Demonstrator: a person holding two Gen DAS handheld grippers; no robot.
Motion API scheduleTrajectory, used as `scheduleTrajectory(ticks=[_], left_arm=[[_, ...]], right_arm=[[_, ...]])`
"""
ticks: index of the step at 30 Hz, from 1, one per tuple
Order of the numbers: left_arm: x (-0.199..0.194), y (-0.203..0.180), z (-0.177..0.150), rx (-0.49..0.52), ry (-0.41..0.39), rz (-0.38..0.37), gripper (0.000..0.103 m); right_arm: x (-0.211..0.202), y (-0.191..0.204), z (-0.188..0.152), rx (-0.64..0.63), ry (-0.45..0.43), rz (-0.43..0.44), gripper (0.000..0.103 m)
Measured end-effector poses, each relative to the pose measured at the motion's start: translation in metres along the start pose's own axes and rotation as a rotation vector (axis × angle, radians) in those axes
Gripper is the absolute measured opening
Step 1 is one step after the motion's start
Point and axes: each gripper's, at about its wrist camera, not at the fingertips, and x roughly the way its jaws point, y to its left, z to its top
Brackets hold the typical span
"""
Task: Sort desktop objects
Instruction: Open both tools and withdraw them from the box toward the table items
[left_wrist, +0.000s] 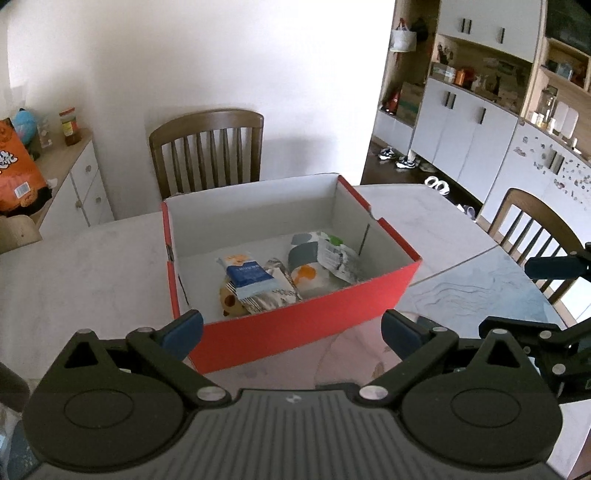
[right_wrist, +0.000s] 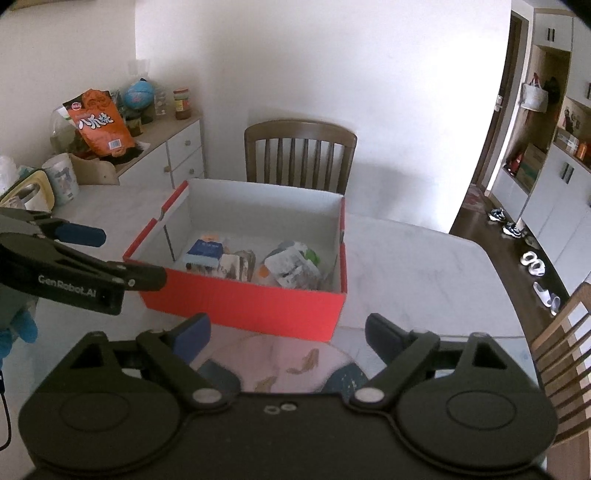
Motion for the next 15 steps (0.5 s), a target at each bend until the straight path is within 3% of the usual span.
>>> scheduleTrajectory(ticks=[15], left_arm=[[-0.030, -0.016, -0.030, 0.045, -0.019, -0.029, 0.103]], right_arm=[[-0.027, 0.007, -0.037, 0.056, -0.014, -0.046, 0.091]])
